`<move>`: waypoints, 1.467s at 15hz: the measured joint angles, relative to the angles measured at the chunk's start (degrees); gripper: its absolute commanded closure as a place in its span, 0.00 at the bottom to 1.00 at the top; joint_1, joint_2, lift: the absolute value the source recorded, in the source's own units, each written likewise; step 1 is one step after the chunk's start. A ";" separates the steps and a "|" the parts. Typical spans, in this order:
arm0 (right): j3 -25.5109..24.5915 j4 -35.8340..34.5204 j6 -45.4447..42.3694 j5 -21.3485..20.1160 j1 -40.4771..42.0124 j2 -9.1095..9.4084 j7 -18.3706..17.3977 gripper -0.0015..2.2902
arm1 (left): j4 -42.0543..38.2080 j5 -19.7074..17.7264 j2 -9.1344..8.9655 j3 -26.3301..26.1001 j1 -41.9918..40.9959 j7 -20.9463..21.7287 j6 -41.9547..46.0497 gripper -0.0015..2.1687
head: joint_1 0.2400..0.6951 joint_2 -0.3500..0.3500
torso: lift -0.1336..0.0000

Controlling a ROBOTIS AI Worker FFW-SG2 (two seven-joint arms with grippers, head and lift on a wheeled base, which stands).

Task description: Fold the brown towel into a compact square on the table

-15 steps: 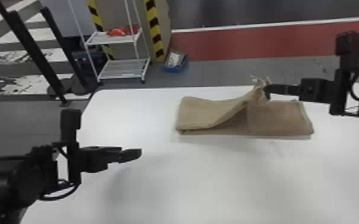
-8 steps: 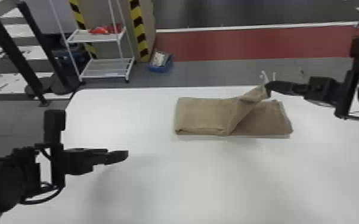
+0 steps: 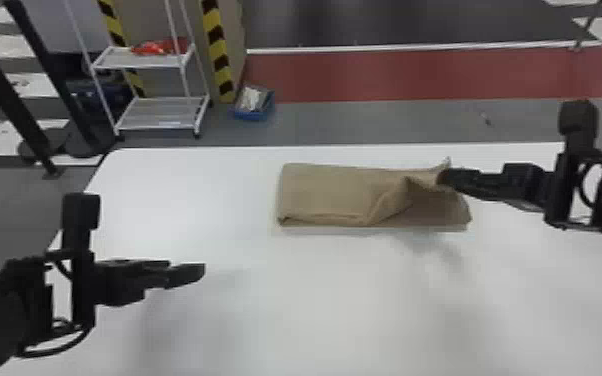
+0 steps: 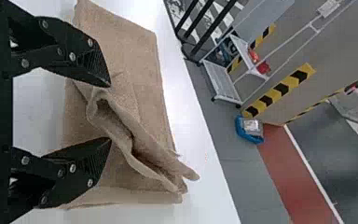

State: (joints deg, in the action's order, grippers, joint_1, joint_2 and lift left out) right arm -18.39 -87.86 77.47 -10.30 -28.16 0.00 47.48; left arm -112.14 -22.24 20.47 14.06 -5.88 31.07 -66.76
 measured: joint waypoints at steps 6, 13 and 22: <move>-2.33 -0.94 2.58 -2.54 0.34 0.00 0.13 0.03 | -0.09 0.26 -0.34 0.05 -0.76 0.04 0.00 0.04 | 1.00 0.56 | 0.04; -1.68 8.09 -6.93 -11.42 -4.26 0.00 -0.54 0.03 | -0.61 0.28 -0.51 0.30 -1.42 0.13 0.00 0.04 | 1.00 0.51 | 0.04; -1.12 23.37 -26.17 -14.14 -5.43 0.00 -2.66 0.11 | -1.97 -0.52 -1.07 0.59 -2.61 1.01 5.41 0.04 | 1.00 0.51 | 0.04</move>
State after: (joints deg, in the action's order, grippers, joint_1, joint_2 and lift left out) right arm -19.51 -64.49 51.30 -24.44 -33.58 0.00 44.82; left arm -114.12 -22.76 19.40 14.65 -8.50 32.08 -61.34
